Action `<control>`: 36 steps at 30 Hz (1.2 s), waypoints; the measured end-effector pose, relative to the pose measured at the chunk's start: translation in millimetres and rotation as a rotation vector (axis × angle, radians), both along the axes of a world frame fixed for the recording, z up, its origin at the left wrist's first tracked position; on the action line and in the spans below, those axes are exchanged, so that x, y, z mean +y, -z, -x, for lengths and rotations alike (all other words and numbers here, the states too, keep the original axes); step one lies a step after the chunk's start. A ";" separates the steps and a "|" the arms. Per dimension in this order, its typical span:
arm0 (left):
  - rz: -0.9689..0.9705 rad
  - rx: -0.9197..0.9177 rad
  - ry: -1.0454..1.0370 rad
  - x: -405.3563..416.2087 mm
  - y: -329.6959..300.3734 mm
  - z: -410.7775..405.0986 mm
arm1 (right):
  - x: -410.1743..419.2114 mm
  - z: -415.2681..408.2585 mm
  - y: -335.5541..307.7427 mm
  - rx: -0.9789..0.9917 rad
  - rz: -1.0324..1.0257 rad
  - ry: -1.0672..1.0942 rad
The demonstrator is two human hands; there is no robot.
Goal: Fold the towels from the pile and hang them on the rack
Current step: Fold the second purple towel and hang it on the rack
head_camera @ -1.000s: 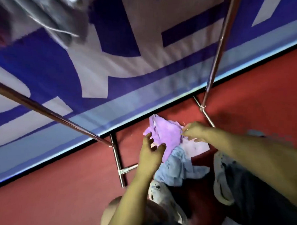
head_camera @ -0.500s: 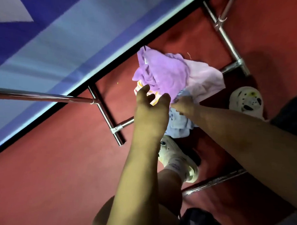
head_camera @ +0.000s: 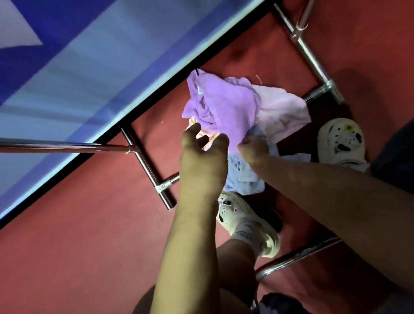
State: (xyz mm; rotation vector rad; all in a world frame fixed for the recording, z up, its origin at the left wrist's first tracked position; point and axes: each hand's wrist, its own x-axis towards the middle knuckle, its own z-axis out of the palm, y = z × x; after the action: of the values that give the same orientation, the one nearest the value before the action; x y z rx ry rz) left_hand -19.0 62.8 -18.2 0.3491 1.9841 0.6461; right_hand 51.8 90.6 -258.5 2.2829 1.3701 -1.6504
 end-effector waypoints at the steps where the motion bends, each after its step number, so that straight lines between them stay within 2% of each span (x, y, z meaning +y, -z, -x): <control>1: -0.021 -0.002 0.010 -0.4 -2.3 0.9 | 0.9 -5.3 -15.7 -0.013 -0.068 0.035; 6: -0.153 0.066 0.014 -3.3 -31.4 -1.5 | -2.2 -41.3 -100.2 -0.003 -0.292 0.069; 13: -0.298 0.167 0.032 -56.0 -93.2 -22.2 | 3.7 -94.6 -256.4 0.152 -0.657 -0.003; 18: -0.539 0.203 0.201 -85.8 -159.6 -60.5 | -3.5 -110.7 -382.0 0.324 -0.846 -0.204; 21: -0.662 0.288 0.368 -93.6 -200.4 -77.5 | -13.5 -111.7 -452.4 0.413 -0.912 -0.286; 23: -0.758 0.377 0.405 -97.3 -230.4 -83.4 | -21.2 -114.1 -495.2 0.478 -0.929 -0.320; 28: -0.967 0.499 0.229 -98.8 -302.8 -77.8 | -28.9 -126.5 -584.4 0.613 -0.994 -0.383; 31: -1.048 0.472 0.173 -95.7 -341.7 -69.5 | -26.0 -131.4 -622.6 0.705 -0.999 -0.371; 36: -1.173 0.423 0.146 -86.6 -398.5 -62.3 | -31.3 -126.9 -660.8 0.823 -0.928 -0.511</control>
State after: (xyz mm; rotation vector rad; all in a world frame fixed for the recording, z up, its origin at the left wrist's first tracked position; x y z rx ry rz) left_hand 43.3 -23.9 380.3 1.4000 1.7081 1.7055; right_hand 178.7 59.2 402.3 1.1073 3.0663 -2.0682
